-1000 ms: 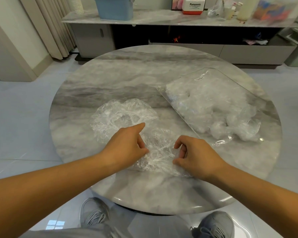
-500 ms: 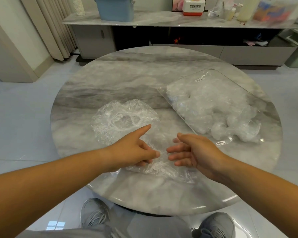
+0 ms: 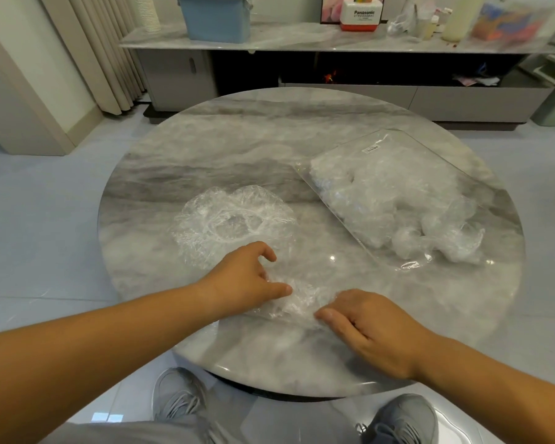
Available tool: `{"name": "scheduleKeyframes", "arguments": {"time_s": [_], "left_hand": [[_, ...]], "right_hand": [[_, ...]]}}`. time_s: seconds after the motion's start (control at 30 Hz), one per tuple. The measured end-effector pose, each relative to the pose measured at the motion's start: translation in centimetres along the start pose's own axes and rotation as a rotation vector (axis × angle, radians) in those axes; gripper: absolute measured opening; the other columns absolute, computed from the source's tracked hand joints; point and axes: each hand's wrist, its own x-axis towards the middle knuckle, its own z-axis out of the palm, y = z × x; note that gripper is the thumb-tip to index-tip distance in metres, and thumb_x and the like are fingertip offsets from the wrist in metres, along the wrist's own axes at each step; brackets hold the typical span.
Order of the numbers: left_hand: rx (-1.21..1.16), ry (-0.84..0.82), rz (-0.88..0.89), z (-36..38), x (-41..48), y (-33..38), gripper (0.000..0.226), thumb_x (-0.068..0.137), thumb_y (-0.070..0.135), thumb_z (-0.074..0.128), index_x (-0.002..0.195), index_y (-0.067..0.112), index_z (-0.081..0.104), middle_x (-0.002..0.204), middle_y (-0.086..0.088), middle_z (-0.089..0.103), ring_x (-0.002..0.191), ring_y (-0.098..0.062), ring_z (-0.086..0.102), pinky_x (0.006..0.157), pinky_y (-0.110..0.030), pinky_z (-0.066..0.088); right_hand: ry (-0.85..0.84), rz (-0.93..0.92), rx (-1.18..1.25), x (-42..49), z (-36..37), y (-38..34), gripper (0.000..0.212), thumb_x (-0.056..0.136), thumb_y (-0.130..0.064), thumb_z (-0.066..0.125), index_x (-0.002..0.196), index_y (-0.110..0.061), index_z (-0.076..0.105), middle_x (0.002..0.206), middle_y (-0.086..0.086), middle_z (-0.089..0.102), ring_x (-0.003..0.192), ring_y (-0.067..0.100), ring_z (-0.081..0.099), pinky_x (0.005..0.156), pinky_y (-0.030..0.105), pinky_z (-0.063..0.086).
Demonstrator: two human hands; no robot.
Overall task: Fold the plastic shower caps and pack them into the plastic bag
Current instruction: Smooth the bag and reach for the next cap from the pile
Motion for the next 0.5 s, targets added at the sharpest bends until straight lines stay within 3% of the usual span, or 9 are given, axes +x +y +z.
{"name": "scheduleKeyframes", "arguments": {"time_s": [0.2,0.27,0.33,0.4,0.5], "left_hand": [[0.555,0.105,0.068,-0.2,-0.3,0.0,0.058,0.073,0.069,0.073,0.111,0.029,0.054,0.109,0.006,0.044,0.092,-0.013,0.051,0.073,-0.028,0.043],[0.622,0.104,0.06,-0.1,-0.4,0.0,0.062,0.073,0.071,0.071,0.11,0.025,0.052,0.109,0.004,0.044,0.095,-0.016,0.049,0.074,-0.029,0.042],[0.647,0.104,0.048,0.0,-0.6,-0.1,0.068,0.072,0.074,0.07,0.111,0.025,0.046,0.107,0.003,0.046,0.094,-0.017,0.048,0.072,-0.03,0.04],[0.647,0.101,0.037,0.0,-0.6,-0.1,0.072,0.07,0.077,0.069,0.112,0.024,0.043,0.106,0.004,0.048,0.092,-0.016,0.05,0.07,-0.03,0.039],[0.605,0.08,0.032,-0.1,-0.6,0.1,0.068,0.071,0.076,0.069,0.107,0.024,0.044,0.098,0.006,0.052,0.085,-0.015,0.053,0.066,-0.03,0.04]], "right_hand": [[-0.081,-0.026,-0.043,0.0,-0.8,-0.7,0.061,0.1,-0.063,0.017,0.08,-0.021,0.056,0.066,-0.001,0.056,0.065,0.015,0.051,0.064,0.026,0.04],[-0.077,-0.009,-0.066,-0.1,-1.2,-1.0,0.065,0.096,-0.069,0.014,0.103,-0.032,0.067,0.06,-0.01,0.056,0.064,0.005,0.054,0.063,0.018,0.034],[0.037,-0.027,-0.078,-0.2,-1.7,-1.6,0.059,0.098,-0.068,0.021,0.134,-0.038,0.058,0.055,-0.022,0.051,0.061,-0.005,0.053,0.063,0.012,0.033],[0.239,-0.158,-0.086,0.0,-2.0,-2.4,0.044,0.102,-0.054,0.038,0.132,-0.03,0.06,0.07,-0.025,0.052,0.068,-0.006,0.05,0.067,0.013,0.038],[0.313,-0.3,-0.173,0.8,-1.5,-3.0,0.032,0.101,-0.041,0.051,0.119,-0.02,0.068,0.116,-0.005,0.061,0.108,0.013,0.056,0.091,0.03,0.044]]}}
